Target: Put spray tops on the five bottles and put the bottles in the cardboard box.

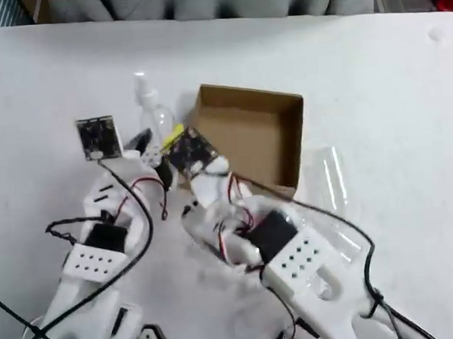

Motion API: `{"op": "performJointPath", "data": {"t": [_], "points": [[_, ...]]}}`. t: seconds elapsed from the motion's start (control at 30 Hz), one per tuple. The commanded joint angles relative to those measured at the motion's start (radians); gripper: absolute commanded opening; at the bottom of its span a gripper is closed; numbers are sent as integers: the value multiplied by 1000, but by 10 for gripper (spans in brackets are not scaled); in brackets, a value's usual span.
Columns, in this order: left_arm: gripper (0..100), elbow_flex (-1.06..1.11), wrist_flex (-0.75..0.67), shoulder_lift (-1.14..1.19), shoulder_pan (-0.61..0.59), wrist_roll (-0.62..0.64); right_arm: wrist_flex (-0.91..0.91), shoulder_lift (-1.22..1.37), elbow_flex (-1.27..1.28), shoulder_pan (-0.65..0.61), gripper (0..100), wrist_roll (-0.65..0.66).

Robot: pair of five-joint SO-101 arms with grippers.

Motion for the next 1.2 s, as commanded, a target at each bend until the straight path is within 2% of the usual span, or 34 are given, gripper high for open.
{"op": "performJointPath", "data": {"t": [0.0, 0.3, 0.47, 0.6, 0.73, 0.93, 1.17], "points": [[24, -18, -34, -5, 77, 6, -168, -70, 89, -12, 18, -12], [24, 48, -26, -140, 96, 5, -412, -257, 310, 25, 19, -18], [24, 107, -20, -266, 168, 5, -544, -280, 394, 33, 17, -20], [24, 107, 44, -305, 171, 5, -547, -280, 402, 39, 17, -20], [24, 106, 87, -323, 177, 5, -555, -288, 400, 97, 17, -20], [24, 106, 104, -335, 177, 5, -555, -280, 404, 176, 17, -20], [24, 106, 94, -334, 160, 5, -466, -289, 402, 185, 17, -12]]}}
